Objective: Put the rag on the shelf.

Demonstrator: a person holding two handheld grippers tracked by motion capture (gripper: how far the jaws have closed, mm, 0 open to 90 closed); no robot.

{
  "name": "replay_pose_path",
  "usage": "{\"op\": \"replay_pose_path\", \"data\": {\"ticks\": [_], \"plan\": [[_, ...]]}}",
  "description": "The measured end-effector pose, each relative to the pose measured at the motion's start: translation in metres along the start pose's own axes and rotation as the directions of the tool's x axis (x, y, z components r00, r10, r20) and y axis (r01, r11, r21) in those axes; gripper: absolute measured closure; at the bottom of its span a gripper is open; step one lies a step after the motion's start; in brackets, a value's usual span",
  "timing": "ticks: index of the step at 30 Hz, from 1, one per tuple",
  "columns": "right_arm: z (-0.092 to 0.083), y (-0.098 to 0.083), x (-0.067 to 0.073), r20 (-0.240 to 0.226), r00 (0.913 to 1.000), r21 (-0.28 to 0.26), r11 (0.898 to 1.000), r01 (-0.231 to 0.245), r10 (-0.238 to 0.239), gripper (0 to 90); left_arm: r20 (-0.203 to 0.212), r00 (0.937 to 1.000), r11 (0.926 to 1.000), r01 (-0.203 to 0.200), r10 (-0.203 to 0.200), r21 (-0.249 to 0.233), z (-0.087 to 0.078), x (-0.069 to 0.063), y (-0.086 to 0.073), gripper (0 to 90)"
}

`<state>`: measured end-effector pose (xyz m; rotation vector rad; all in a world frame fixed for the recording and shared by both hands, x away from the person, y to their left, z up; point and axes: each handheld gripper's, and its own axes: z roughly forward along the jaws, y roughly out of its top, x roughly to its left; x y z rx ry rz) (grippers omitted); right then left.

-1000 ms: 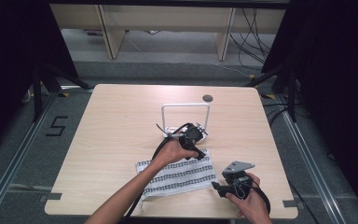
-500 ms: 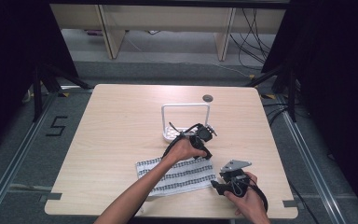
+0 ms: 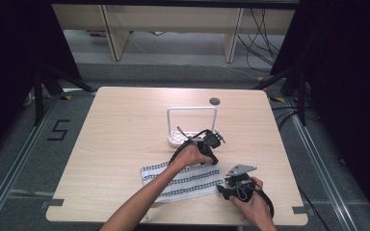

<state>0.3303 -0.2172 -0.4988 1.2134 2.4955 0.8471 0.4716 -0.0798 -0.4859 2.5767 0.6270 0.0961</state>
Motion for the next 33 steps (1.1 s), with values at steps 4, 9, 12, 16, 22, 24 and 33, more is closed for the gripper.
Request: {"op": "replay_pose_path", "data": {"ticks": [4,9,12,16,22,24,33], "plan": [[0.0,0.0,0.003,-0.008,1.0,-0.011,1.0,0.001,-0.001,70.5,0.003,0.9999,0.9999,-0.017,0.017,0.005,-0.001,-0.001,0.0,75.1],[0.0,0.0,0.004,-0.018,0.9998,-0.005,1.0,0.009,-0.01,81.5,0.009,0.9999,0.9999,-0.009,0.009,-0.012,-0.003,-0.003,-0.002,82.4],[0.001,0.002,0.003,-0.011,0.9993,-0.018,0.999,0.035,-0.035,85.2,0.007,0.9999,0.9994,0.008,-0.007,-0.034,-0.009,-0.001,-0.004,83.5],[-0.002,0.005,0.004,-0.016,0.9995,-0.021,0.999,0.026,-0.027,85.8,0.009,0.9999,0.9986,0.008,-0.007,-0.053,-0.017,0.001,-0.005,84.0],[-0.008,0.009,0.004,-0.021,0.9989,-0.08,0.996,0.039,-0.041,86.0,-0.006,0.9999,0.9954,0.009,-0.009,-0.095,-0.039,0.001,-0.007,84.0],[-0.013,0.012,0.004,-0.03,0.9988,-0.084,0.996,0.035,-0.038,86.0,-0.017,0.9996,0.9932,0.021,-0.023,-0.114,-0.048,-0.001,-0.008,83.9],[-0.037,0.034,0.0,-0.02,0.999,-0.188,0.982,0.036,-0.04,86.3,-0.053,0.9981,0.978,0.019,-0.031,-0.208,-0.117,0.003,-0.017,83.9]]}}
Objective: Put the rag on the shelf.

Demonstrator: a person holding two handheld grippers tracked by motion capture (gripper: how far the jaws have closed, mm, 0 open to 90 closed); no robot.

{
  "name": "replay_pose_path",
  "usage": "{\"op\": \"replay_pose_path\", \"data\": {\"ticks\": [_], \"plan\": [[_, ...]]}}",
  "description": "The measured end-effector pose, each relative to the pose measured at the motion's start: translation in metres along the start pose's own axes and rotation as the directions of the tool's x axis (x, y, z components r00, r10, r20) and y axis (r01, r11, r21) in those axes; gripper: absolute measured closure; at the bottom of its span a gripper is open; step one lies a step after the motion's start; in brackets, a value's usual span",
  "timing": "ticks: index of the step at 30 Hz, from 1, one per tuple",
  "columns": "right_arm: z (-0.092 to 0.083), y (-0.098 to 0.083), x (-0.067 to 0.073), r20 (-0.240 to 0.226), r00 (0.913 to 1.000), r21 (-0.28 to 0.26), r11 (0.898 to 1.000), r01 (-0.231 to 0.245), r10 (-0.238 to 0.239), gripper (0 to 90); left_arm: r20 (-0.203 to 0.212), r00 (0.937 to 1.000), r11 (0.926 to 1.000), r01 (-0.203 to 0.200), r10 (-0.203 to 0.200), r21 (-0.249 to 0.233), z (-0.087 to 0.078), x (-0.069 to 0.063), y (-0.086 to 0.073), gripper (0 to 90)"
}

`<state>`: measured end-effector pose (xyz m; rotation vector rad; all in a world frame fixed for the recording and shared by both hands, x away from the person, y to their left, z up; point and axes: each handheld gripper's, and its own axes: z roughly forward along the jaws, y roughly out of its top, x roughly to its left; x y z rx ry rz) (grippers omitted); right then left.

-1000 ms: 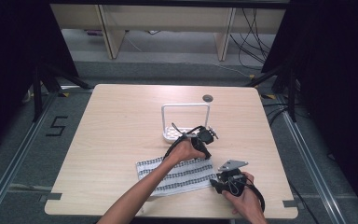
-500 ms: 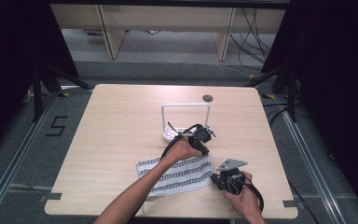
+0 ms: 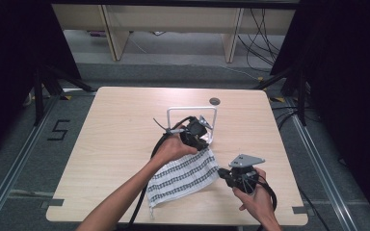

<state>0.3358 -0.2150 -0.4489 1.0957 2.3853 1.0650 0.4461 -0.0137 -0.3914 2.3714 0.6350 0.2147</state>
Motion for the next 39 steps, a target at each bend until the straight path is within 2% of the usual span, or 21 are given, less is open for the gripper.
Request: {"op": "replay_pose_path", "data": {"ticks": [4,6,7,8,9,11,14,16,17,18,19,21,24,25,27,28,30,34,35,36,39], "plan": [[-0.015,0.022,-0.006,0.005,0.9999,-0.063,0.998,0.014,-0.014,86.4,-0.011,0.9994,0.9953,0.032,-0.033,-0.091,-0.036,0.005,0.0,83.7],[-0.02,0.028,-0.005,0.001,1.0,-0.06,0.998,-0.007,0.007,86.5,-0.009,0.9989,0.9927,0.045,-0.046,-0.112,-0.042,0.006,0.0,83.6],[-0.028,0.04,-0.009,0.009,0.9998,-0.085,0.996,0.021,-0.02,86.6,-0.007,0.9972,0.9851,0.072,-0.074,-0.156,-0.058,0.009,-0.001,83.5],[-0.028,0.04,-0.009,0.009,0.9998,-0.085,0.996,0.021,-0.02,86.6,-0.007,0.9972,0.9851,0.072,-0.074,-0.156,-0.058,0.009,-0.001,83.4],[-0.036,0.055,-0.012,0.018,0.9988,-0.107,0.993,0.047,-0.045,86.7,-0.01,0.9956,0.9745,0.089,-0.093,-0.206,-0.071,0.012,0.0,83.4],[-0.044,0.07,-0.013,0.032,0.9983,-0.128,0.99,0.053,-0.049,86.8,-0.023,0.9958,0.9642,0.08,-0.089,-0.253,-0.083,0.018,0.001,83.3],[-0.052,0.096,-0.017,0.054,0.9964,-0.156,0.985,0.072,-0.064,86.9,-0.037,0.9878,0.9452,0.134,-0.151,-0.298,-0.096,0.021,0.001,83.3],[-0.054,0.109,-0.019,0.065,0.9956,-0.172,0.982,0.079,-0.068,86.9,-0.04,0.9835,0.9374,0.156,-0.176,-0.312,-0.103,0.024,0.002,83.3],[-0.054,0.118,-0.023,0.082,0.9929,-0.185,0.978,0.1,-0.086,86.9,-0.038,0.9803,0.9294,0.171,-0.194,-0.327,-0.104,0.025,0.002,83.2],[-0.054,0.123,-0.025,0.077,0.9938,-0.185,0.978,0.094,-0.081,87.0,-0.042,0.9801,0.9313,0.17,-0.194,-0.322,-0.107,0.027,0.003,83.1],[-0.054,0.129,-0.026,0.07,0.9951,-0.188,0.979,0.082,-0.069,86.9,-0.042,0.9774,0.9254,0.182,-0.207,-0.332,-0.108,0.029,0.004,83.1],[-0.054,0.136,-0.028,0.07,0.9958,-0.197,0.978,0.071,-0.059,86.9,-0.039,0.9759,0.9227,0.189,-0.214,-0.336,-0.11,0.031,0.004,83.2],[-0.054,0.156,-0.034,0.07,0.9961,-0.2,0.978,0.067,-0.054,87.0,-0.043,0.9658,0.9027,0.223,-0.256,-0.368,-0.117,0.038,0.011,83.2],[-0.054,0.16,-0.035,0.075,0.9955,-0.204,0.976,0.072,-0.058,87.0,-0.046,0.9658,0.9028,0.221,-0.255,-0.369,-0.119,0.04,0.012,83.3],[-0.054,0.166,-0.037,0.077,0.9946,-0.205,0.975,0.084,-0.069,87.0,-0.046,0.9613,0.8903,0.233,-0.272,-0.392,-0.123,0.043,0.016,83.5],[-0.054,0.166,-0.037,0.077,0.9946,-0.205,0.975,0.084,-0.069,87.0,-0.046,0.9613,0.8903,0.233,-0.272,-0.392,-0.123,0.043,0.016,83.5],[-0.057,0.176,-0.039,0.083,0.9949,-0.221,0.972,0.074,-0.057,87.0,-0.05,0.9574,0.8826,0.241,-0.284,-0.404,-0.129,0.049,0.022,83.6],[-0.058,0.187,-0.041,0.084,0.9946,-0.241,0.967,0.079,-0.061,87.1,-0.062,0.9554,0.881,0.24,-0.289,-0.408,-0.133,0.054,0.029,83.7],[-0.059,0.194,-0.041,0.091,0.9948,-0.25,0.966,0.069,-0.047,87.1,-0.07,0.952,0.8757,0.243,-0.298,-0.417,-0.135,0.057,0.033,83.7],[-0.059,0.199,-0.044,0.107,0.9923,-0.257,0.962,0.089,-0.063,87.1,-0.068,0.9511,0.8736,0.246,-0.301,-0.42,-0.136,0.059,0.034,83.7],[-0.057,0.209,-0.047,0.103,0.993,-0.264,0.961,0.083,-0.058,87.1,-0.064,0.9445,0.8617,0.265,-0.322,-0.433,-0.139,0.066,0.037,83.8]]}}
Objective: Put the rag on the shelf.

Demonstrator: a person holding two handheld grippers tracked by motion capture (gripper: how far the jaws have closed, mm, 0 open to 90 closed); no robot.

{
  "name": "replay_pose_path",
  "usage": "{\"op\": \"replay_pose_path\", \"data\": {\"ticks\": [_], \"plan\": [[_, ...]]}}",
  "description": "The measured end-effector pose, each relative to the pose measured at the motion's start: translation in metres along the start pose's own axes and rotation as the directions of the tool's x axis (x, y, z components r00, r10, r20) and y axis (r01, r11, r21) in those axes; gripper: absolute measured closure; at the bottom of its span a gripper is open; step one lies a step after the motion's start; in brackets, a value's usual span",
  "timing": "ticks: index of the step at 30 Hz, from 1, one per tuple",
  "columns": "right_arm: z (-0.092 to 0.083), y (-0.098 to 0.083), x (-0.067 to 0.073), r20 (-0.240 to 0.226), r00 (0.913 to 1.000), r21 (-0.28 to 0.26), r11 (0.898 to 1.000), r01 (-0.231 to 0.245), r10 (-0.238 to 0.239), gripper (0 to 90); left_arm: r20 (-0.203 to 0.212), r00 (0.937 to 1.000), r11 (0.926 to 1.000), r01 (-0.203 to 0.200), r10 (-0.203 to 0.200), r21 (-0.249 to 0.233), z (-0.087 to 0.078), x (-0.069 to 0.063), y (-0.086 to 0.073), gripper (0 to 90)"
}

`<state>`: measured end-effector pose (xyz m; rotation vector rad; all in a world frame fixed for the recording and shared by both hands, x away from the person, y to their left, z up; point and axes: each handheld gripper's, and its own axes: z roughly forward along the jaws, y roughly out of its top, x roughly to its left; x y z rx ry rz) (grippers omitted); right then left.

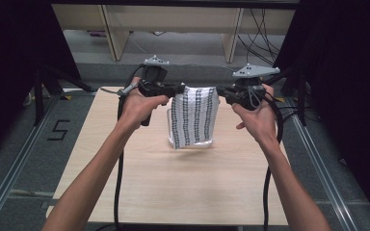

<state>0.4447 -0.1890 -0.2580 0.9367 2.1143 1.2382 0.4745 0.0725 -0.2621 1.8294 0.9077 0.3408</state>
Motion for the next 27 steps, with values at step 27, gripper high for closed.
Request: {"op": "replay_pose_path", "data": {"ticks": [27], "plan": [[0.057,0.031,-0.039,0.069,0.9923,0.027,0.994,-0.105,0.103,86.8,-0.05,0.9952,0.9952,0.082,-0.084,-0.054,0.056,0.051,0.027,83.4]]}}
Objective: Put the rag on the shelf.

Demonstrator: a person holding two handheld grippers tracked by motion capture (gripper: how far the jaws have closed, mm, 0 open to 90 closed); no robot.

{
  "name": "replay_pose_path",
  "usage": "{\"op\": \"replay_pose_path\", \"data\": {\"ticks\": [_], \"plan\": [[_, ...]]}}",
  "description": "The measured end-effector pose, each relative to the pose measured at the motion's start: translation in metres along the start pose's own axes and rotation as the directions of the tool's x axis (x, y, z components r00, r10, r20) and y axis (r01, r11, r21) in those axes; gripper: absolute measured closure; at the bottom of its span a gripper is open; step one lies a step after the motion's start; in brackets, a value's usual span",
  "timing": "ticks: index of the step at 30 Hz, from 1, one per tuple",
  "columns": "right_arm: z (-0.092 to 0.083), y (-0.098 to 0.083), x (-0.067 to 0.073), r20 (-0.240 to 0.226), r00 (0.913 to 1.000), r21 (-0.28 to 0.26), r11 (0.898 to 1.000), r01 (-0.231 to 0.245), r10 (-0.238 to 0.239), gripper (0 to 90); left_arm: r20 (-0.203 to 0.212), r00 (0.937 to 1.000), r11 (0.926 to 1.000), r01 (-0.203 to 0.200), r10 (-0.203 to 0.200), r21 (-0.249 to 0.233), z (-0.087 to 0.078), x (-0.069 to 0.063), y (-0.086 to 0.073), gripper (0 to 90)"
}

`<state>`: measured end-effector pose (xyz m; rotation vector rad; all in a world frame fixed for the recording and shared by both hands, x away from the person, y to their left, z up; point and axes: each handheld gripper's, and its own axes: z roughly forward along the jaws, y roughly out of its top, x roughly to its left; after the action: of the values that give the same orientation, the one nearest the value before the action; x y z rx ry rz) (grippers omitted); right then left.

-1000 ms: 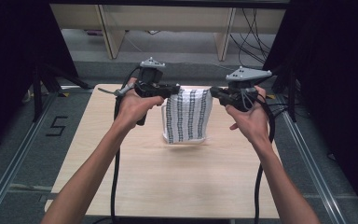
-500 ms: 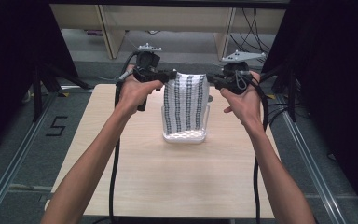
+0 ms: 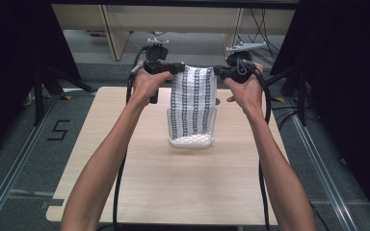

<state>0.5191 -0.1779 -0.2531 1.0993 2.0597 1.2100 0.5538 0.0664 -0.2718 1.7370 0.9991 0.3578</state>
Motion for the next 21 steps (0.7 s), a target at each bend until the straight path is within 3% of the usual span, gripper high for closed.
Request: {"op": "replay_pose_path", "data": {"ticks": [3,8,17,19,21], "plan": [[0.011,-0.003,-0.007,-0.016,0.999,0.012,0.999,-0.042,0.042,86.7,-0.013,0.9999,1.0,0.006,-0.006,0.006,0.007,0.004,-0.003,83.2],[0.033,-0.009,-0.014,-0.008,0.9986,0.029,0.998,-0.053,0.053,86.5,-0.044,0.999,0.9998,0.001,0.0,0.021,0.016,0.01,-0.007,82.8],[0.058,-0.026,-0.016,-0.003,0.9917,0.078,0.989,-0.128,0.129,85.3,-0.051,0.9984,0.9978,0.028,-0.024,0.061,0.03,0.021,-0.022,80.8],[0.062,-0.029,-0.019,-0.008,0.9934,0.079,0.99,-0.113,0.114,84.9,-0.056,0.9981,0.9972,0.031,-0.027,0.068,0.031,0.023,-0.024,80.1],[0.065,-0.033,-0.019,-0.013,0.9905,0.083,0.987,-0.135,0.137,84.4,-0.051,0.9983,0.9957,0.032,-0.028,0.087,0.032,0.026,-0.026,77.9]]}}
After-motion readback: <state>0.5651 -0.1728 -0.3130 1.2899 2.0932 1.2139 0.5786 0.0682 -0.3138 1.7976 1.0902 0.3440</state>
